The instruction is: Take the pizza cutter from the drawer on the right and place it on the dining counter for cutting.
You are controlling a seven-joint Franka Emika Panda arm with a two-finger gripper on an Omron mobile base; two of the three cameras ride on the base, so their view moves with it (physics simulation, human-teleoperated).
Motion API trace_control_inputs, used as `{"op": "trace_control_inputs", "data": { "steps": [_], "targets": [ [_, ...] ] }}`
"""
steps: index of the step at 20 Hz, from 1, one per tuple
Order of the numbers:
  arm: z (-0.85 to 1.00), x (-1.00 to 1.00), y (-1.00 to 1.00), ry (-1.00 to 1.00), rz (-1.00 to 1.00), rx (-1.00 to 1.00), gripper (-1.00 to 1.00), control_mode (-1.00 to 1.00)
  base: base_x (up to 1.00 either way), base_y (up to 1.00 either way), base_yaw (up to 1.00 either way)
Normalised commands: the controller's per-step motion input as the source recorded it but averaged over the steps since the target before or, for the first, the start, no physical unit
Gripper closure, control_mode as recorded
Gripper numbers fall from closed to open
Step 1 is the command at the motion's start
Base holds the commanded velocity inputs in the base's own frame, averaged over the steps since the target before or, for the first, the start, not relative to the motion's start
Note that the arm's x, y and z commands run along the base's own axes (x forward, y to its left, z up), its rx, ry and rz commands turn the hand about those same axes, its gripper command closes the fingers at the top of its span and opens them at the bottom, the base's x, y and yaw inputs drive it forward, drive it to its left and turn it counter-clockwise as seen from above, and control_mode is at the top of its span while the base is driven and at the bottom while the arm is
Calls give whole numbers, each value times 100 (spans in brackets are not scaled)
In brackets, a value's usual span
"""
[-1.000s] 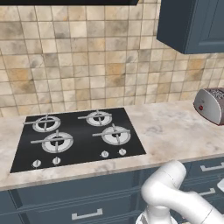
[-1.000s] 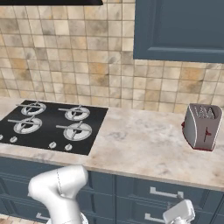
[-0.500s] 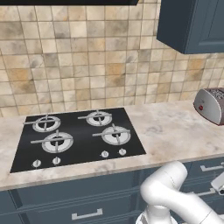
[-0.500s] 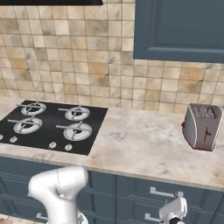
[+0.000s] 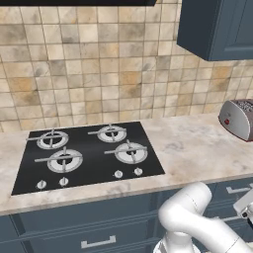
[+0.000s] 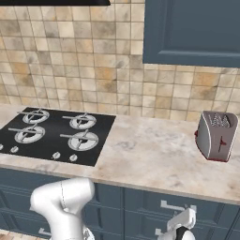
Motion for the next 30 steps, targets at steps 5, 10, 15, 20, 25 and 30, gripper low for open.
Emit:
{"op": "trace_control_inputs", "data": {
  "steps": [5, 10, 15, 20, 25, 30],
  "targets": [
    [-7, 13, 0, 0, 0, 0, -100, -100, 0, 0, 0],
    [-1, 20, 0, 0, 0, 0, -100, -100, 0, 0, 0],
    [0, 0, 0, 0, 0, 0, -100, -100, 0, 0, 0],
    [0, 0, 0, 0, 0, 0, 100, -100, 0, 0, 0],
    [0, 0, 0, 0, 0, 0, 100, -100, 0, 0, 0],
    [0, 0, 0, 0, 0, 0, 100, -100, 0, 0, 0]
  ]
}}
